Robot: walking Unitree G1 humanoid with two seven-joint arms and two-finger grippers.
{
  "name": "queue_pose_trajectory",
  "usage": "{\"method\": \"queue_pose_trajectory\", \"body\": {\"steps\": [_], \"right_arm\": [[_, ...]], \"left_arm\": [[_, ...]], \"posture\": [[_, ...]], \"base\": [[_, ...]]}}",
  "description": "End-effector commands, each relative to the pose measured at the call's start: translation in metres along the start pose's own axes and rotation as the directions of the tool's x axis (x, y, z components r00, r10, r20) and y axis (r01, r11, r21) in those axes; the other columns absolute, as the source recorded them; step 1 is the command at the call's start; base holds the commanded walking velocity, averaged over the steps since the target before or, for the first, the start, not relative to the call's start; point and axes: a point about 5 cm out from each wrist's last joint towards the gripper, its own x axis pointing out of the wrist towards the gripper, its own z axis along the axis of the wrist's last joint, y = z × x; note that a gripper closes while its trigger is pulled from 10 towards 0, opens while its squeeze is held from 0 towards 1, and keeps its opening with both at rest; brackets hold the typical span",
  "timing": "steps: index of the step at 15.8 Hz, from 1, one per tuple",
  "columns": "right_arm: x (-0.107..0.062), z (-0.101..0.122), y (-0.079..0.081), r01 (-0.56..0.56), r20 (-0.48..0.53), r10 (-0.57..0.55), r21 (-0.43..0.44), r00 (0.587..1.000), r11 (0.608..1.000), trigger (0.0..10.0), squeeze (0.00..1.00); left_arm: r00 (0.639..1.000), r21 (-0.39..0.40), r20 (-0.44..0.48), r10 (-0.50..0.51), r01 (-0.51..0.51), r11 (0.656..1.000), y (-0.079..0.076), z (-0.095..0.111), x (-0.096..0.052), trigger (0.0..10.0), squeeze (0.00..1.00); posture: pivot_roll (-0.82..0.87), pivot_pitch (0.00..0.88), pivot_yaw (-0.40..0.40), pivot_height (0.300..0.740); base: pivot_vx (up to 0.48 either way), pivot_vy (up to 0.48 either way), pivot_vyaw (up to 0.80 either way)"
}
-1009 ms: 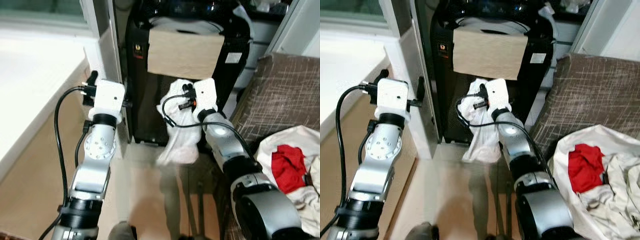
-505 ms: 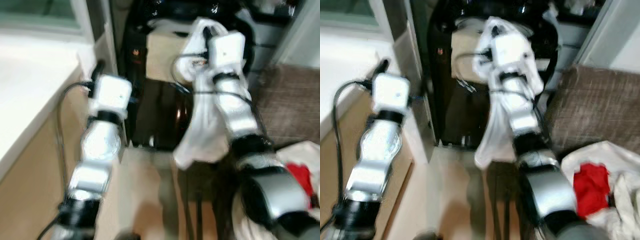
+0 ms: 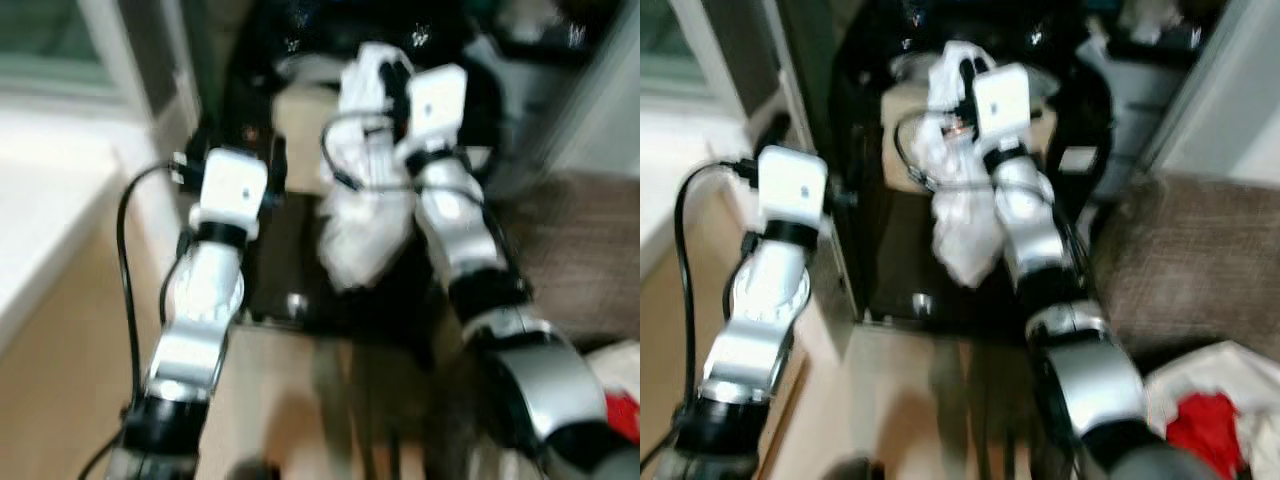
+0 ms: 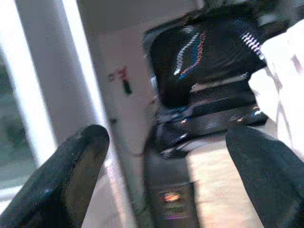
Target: Clothes washing
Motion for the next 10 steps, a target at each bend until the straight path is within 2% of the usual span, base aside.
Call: {"method": "queue_pose_trajectory", "body": {"steps": [1,3,4,6,8,9,10], "right_arm": [[-0.001,-0.004,-0.012,0.035,-0.032,-0.034,0.028,0.999,0.999,0.0,0.00],[-0.005,-0.011,-0.011,0.034,-0.062,-0.032,0.038,0.998,0.999,0.0,0.00],[-0.001,-0.003,-0.014,0.037,-0.019,-0.036,0.018,0.999,0.999,0.0,0.00],[0.015,0.019,-0.029,0.078,0.049,-0.076,-0.030,0.996,0.997,0.0,0.00],[0.038,0.049,-0.047,0.111,0.107,-0.104,-0.060,0.989,0.992,0.0,0.00],[0.043,0.056,-0.049,0.111,0.123,-0.102,-0.065,0.987,0.992,0.0,0.00],[0.056,0.085,-0.053,0.109,0.202,-0.089,-0.089,0.975,0.990,0.0,0.00]], "left_arm": [[1.000,-0.015,0.020,-0.015,0.015,1.000,-0.002,0.005,0.002,10.0,0.00],[0.999,-0.016,0.021,-0.024,0.025,1.000,-0.003,0.004,0.002,10.0,0.00],[0.998,-0.006,0.036,-0.045,0.045,0.999,-0.005,0.006,0.002,10.0,0.00],[0.996,-0.024,0.056,-0.076,0.077,0.997,-0.010,0.008,0.001,10.0,0.00],[0.993,-0.040,0.072,-0.090,0.093,0.995,-0.012,0.011,0.003,10.0,0.00],[0.993,-0.043,0.078,-0.092,0.096,0.994,-0.013,0.012,0.003,10.0,0.00],[0.991,-0.048,0.091,-0.102,0.106,0.993,-0.015,0.014,0.004,10.0,0.00]], "posture": [[0.08,0.019,-0.051,0.740],[0.08,0.016,-0.046,0.740],[0.08,0.013,-0.043,0.740],[0.07,0.008,-0.039,0.740],[0.07,0.002,-0.031,0.740],[0.07,0.003,-0.029,0.740],[0.07,0.002,-0.027,0.740]], "base": [[0.480,0.000,0.00],[0.480,0.000,0.00],[0.480,0.000,0.00],[0.480,0.000,0.00],[0.480,0.000,0.00],[0.480,0.000,0.00],[0.480,0.000,0.00]]}}
